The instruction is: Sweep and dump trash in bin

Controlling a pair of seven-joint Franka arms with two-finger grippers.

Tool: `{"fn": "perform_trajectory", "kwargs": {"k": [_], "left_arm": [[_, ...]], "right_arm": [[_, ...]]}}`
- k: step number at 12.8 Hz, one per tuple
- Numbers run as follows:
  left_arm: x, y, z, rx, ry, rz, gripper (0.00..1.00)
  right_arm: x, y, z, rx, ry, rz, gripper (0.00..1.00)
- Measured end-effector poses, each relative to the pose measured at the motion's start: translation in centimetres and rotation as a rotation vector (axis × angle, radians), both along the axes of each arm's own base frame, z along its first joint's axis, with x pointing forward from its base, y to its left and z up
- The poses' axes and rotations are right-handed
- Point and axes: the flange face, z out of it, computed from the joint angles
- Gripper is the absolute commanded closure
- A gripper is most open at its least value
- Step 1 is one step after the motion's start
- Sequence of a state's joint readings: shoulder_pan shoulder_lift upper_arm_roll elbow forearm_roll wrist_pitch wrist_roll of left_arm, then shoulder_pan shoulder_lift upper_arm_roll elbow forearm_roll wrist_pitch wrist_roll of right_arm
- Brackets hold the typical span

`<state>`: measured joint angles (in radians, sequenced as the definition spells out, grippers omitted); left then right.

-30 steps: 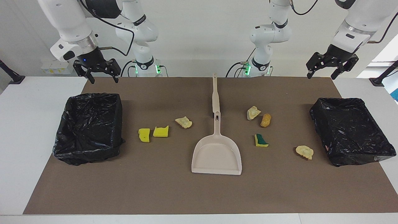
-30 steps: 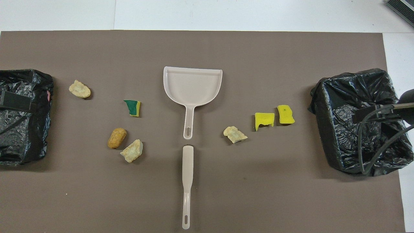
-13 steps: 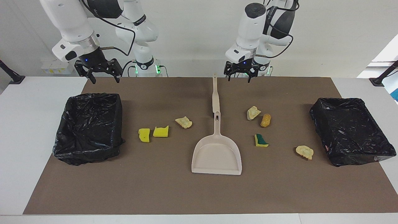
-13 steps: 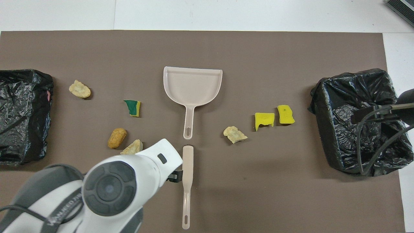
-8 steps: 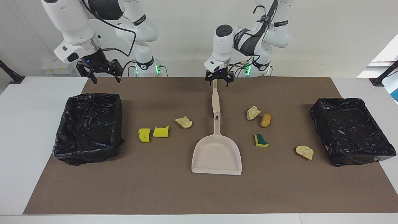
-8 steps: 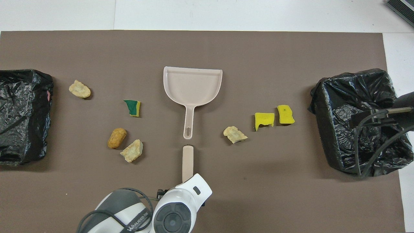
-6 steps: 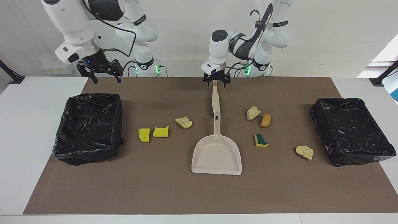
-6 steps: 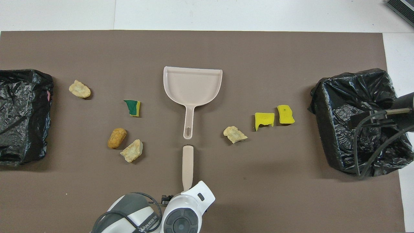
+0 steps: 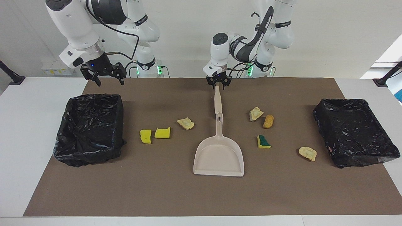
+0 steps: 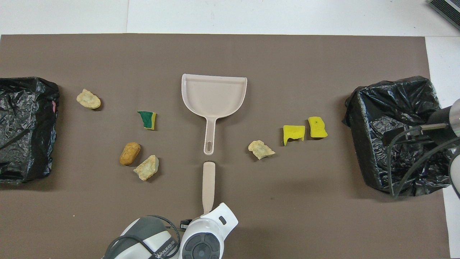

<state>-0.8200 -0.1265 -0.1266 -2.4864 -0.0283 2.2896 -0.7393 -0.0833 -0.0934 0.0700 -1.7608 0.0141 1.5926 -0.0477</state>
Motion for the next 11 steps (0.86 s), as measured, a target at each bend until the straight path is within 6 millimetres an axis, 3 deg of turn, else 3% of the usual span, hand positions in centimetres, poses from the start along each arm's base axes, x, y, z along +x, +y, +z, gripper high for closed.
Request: {"fn": "perform_trajectory", "kwargs": {"k": [2,6,9,11], "left_arm": [[0.4,-0.3,0.8,-0.013,-0.009,0.003,0.97],[1.0,0.0,2.2,0.040,0.034,0.018,1.00],[2.3,2.9,4.4,0.104,0.078,0.077,1.00],[5.2,6.5,5.8,0.123,0.063,0.153,1.00]], "right_arm": [[0.0,-0.8,0.0,0.000,0.000,-0.016,0.00],[0.0,-1.6,0.6,-0.001,-0.013,-0.027,0.00],[0.8,0.3,-0.1,0.001,-0.024,0.007,0.00],[2.5,3.3,-2.1,0.006,-0.044,0.053,0.00]]}}
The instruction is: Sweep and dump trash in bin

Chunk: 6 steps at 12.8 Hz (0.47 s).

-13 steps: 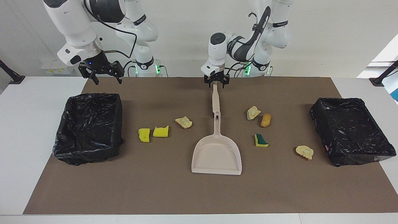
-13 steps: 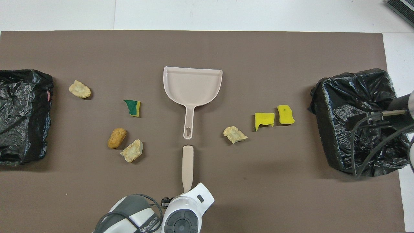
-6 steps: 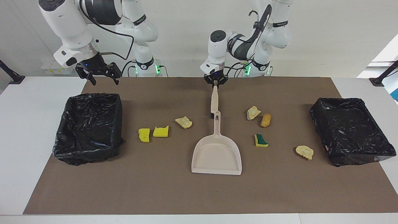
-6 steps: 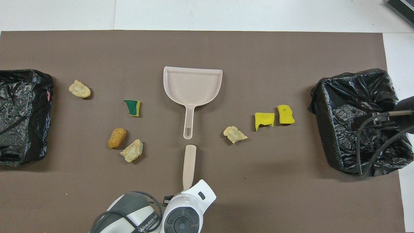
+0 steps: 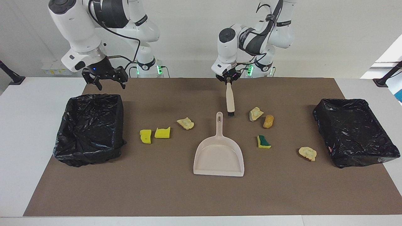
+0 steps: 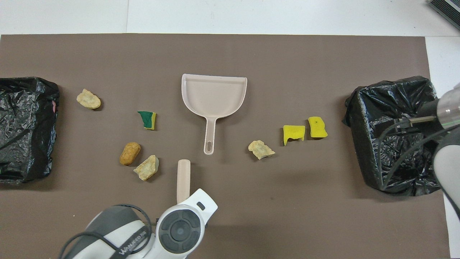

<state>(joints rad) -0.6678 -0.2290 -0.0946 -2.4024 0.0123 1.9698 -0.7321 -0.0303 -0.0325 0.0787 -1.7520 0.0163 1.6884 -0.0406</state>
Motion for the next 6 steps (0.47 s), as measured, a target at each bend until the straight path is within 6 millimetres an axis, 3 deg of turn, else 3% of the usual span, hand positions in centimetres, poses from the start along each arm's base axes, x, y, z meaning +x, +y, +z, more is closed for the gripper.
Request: {"fn": "perform_trajectory", "kwargs": {"k": [4,6], "left_arm": [[8.6,10.0,-0.3,0.006,-0.021,0.027,1.00],[13.7,15.3,0.0,-0.023,-0.047,0.017,1.00]], "right_arm": [[3.5,6.3,-6.2,0.031,-0.011,0.013,0.00],[4.6,11.5,-9.1,0.043,-0.039,-0.012,0.00]]}}
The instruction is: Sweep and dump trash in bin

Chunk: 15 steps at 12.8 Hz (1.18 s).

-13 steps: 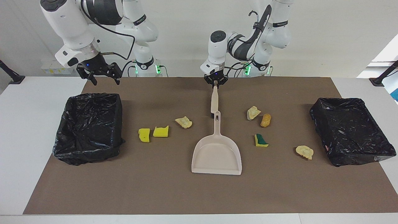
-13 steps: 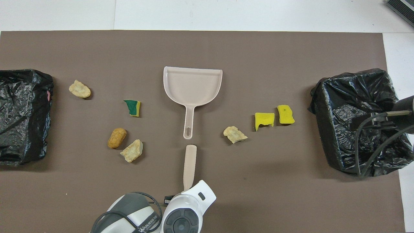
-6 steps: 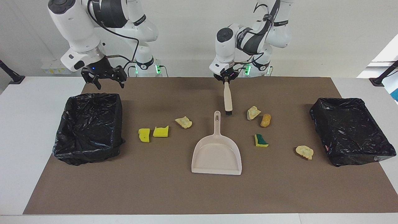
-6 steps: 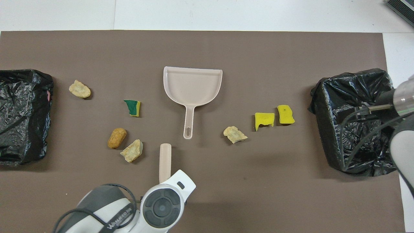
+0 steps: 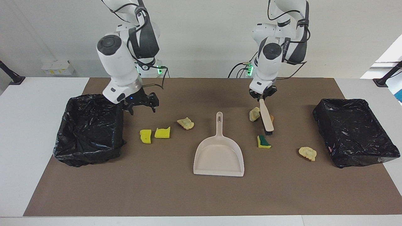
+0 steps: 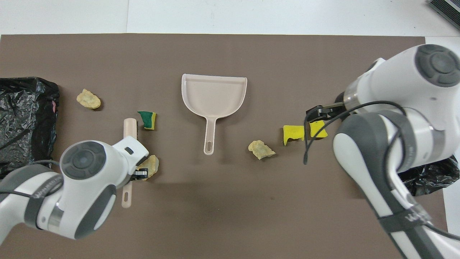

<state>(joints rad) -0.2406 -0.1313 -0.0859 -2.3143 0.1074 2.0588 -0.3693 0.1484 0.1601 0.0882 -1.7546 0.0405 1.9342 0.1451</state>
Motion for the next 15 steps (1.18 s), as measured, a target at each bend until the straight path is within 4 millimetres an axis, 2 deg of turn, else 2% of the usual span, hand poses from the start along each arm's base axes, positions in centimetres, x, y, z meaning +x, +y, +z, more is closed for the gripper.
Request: {"fn": "perform_trajectory", "kwargs": {"k": [2,4,6,8,10,12,14,15], "left_arm": [[4.9,4.5,0.8,-0.008,-0.035,-0.023,1.00],[8.8,8.3,1.7,-0.001,-0.066,-0.040,1.00],[11.4,11.7,1.5,0.052,-0.089,-0.053,1.00],[13.6,14.7,0.4,0.086,-0.117,-0.044,1.00],[15.4,17.9,0.5,0.109,-0.132,-0.049,1.00],[15.9,19.2,-0.1,0.110,-0.119,-0.062,1.00],[15.8,18.6,-1.7,0.103,-0.083,-0.094,1.00],[15.4,18.0,-2.6,0.099,-0.059,-0.113,1.00]], "right_arm": [[0.0,5.6,-2.6,0.012,-0.016,-0.016,0.00],[-1.1,11.7,-4.5,0.023,-0.020,-0.051,0.00],[-2.0,17.1,-5.4,0.048,-0.048,-0.090,0.00],[-3.1,22.0,-6.4,0.040,-0.068,-0.102,0.04],[-4.5,26.9,-8.2,-0.013,-0.126,-0.092,0.17],[-5.3,29.6,-10.5,-0.020,-0.154,-0.072,0.19],[-5.1,30.0,-12.3,-0.020,-0.154,-0.064,0.34],[-5.0,30.0,-12.8,-0.033,-0.158,-0.055,0.37]]}}
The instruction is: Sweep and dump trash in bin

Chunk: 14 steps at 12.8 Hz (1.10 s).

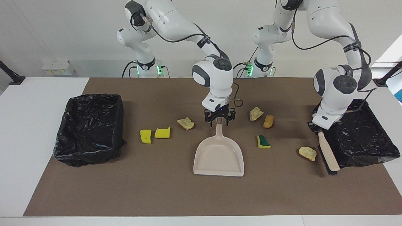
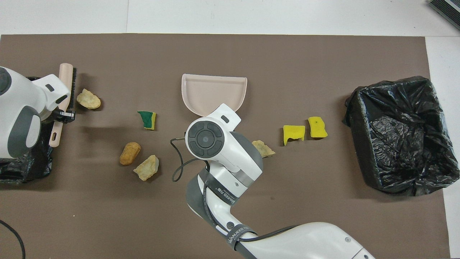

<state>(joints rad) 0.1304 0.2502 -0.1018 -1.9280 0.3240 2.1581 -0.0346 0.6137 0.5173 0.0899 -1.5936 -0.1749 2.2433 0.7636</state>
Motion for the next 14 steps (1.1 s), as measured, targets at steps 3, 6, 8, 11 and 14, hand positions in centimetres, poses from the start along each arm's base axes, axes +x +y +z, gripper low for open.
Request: {"fn": "perform_trajectory", "kwargs": {"k": [3,6,8,11,14], "left_arm": [[-2.6,-2.8,-2.0,0.006,0.087,-0.055,1.00],[-5.3,-7.9,-1.9,0.006,0.132,-0.128,1.00],[-7.2,-11.7,-1.9,-0.017,0.148,-0.171,1.00],[-10.6,-16.5,-1.8,0.006,0.212,-0.235,1.00],[-12.0,-18.9,-1.1,0.013,0.219,-0.227,1.00]], "right_arm": [[0.1,0.1,0.0,-0.014,-0.013,0.012,0.79],[0.2,0.1,0.5,-0.013,-0.018,0.013,1.00],[0.5,-0.7,1.7,-0.032,-0.017,0.040,1.00],[2.6,-6.7,5.3,-0.104,0.012,0.261,1.00],[4.8,-15.1,7.2,-0.114,0.104,0.546,1.00]]}}
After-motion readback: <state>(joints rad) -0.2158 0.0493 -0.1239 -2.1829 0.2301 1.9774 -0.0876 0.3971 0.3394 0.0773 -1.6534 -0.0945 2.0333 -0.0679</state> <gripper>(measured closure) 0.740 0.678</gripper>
